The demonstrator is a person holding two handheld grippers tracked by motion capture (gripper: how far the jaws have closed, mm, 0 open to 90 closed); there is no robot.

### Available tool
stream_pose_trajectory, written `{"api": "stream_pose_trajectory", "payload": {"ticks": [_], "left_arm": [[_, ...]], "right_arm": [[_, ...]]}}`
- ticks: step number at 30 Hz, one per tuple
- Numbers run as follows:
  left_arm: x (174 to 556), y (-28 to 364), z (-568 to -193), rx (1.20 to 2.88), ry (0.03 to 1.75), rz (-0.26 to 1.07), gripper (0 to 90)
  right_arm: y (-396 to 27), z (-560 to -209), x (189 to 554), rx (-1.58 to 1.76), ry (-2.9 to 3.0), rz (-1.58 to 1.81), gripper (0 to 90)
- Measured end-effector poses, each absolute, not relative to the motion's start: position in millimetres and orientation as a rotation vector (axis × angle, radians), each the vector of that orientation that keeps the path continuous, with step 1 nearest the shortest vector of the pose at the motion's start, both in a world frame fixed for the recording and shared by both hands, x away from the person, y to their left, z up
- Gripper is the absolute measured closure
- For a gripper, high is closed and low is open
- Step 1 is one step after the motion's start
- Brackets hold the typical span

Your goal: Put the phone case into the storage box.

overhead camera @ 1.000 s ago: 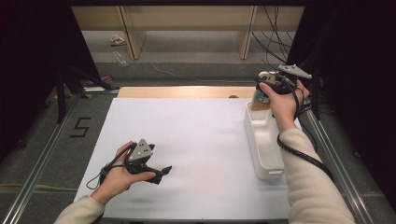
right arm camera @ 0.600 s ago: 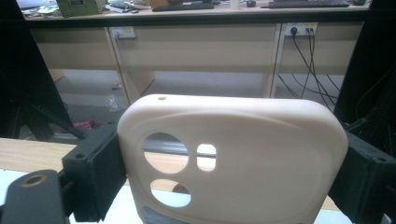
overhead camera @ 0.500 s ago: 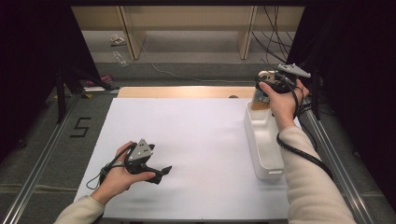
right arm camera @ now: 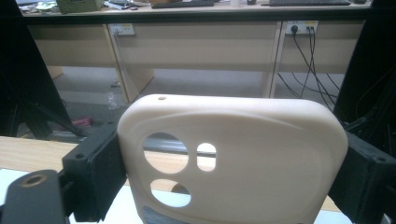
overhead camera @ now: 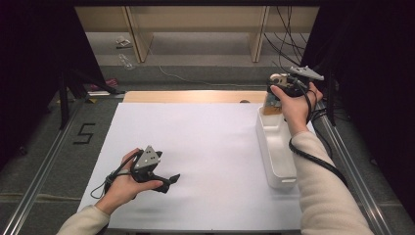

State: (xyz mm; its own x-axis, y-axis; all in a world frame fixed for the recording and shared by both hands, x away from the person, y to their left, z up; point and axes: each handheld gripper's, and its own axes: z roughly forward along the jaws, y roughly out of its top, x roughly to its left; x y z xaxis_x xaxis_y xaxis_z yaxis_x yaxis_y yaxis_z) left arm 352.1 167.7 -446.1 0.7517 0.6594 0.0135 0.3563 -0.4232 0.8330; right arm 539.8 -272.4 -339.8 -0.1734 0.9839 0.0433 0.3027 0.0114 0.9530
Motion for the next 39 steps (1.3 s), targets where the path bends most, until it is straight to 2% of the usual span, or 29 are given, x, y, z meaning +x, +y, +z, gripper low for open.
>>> {"api": "stream_pose_trajectory", "payload": {"ticks": [39], "left_arm": [[352.2, 167.4, -446.4, 2.050, 0.763, 0.423, 1.0]], "right_arm": [[-267.9, -343.4, 549.1, 1.366, 1.578, 1.173, 12.1]]}}
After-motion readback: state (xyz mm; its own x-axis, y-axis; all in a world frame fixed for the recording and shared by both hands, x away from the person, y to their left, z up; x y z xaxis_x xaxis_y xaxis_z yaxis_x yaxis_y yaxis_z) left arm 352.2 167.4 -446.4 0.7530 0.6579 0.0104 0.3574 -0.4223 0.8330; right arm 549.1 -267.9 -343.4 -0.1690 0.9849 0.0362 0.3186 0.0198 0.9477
